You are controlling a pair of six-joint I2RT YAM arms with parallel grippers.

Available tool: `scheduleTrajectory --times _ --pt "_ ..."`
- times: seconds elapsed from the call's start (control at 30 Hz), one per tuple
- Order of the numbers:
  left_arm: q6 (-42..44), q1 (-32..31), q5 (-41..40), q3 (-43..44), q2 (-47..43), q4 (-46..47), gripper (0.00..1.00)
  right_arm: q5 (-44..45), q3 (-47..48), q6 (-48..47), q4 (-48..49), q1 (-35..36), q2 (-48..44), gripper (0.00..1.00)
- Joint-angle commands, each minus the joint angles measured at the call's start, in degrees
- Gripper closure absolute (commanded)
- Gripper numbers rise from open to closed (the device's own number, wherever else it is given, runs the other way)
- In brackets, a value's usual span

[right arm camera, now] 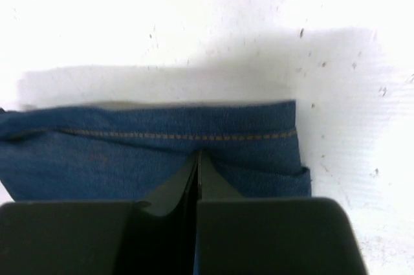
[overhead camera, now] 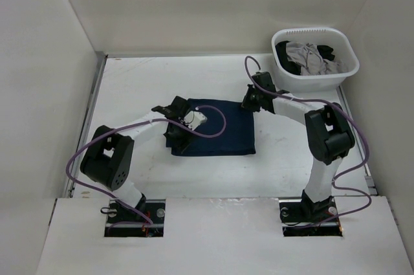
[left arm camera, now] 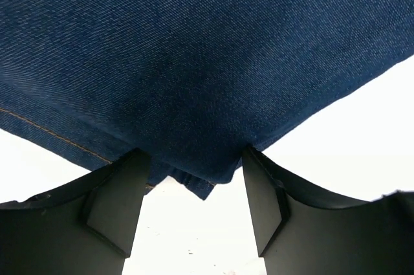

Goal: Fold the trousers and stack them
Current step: Fold the trousers

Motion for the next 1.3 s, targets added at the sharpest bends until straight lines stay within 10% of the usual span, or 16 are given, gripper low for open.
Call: scheduleTrajectory --times 0.0,0.13,0.2,0.23,0.43,0.5,0.73,1.27 --pt "-0.05 1.11 -0.42 1.88 -1.33 1.34 0.42 2.21 1.83 -0.23 2.31 -0.51 -0.59 0.98" --pt "0.04 2.17 -0.07 6.09 -2.9 -0.68 0.41 2.03 0.86 -3.73 3.02 -0.95 -7.09 0.79" --pt "0.12 2.34 -0.07 9.42 -4.22 -2.87 0.41 2.3 0.69 -6.89 1.71 -1.04 -11.74 0.44" --pt "0.04 2.69 0.1 11.53 -5.18 -4.19 0.4 2.38 0.6 -8.21 0.13 -1.21 -14.29 0.0" --pt "-4.7 11.72 0.64 19.63 -14.67 -2.2 0.34 2.64 1.91 -16.04 -19.27 -6.04 -25.11 0.0" --pt "-7.24 25.61 -2.94 22.34 -18.18 0.44 0.31 8.05 2.96 -15.62 -32.13 -10.32 -29.23 0.0" --pt "-9.36 41.0 -6.49 23.42 -20.13 1.33 0.29 16.79 -0.36 -14.38 -36.62 -14.48 -37.24 0.0" --pt "-9.72 41.37 -6.4 21.04 -22.33 2.13 0.29 13.9 -3.53 -18.86 -35.65 -21.69 -46.66 0.0"
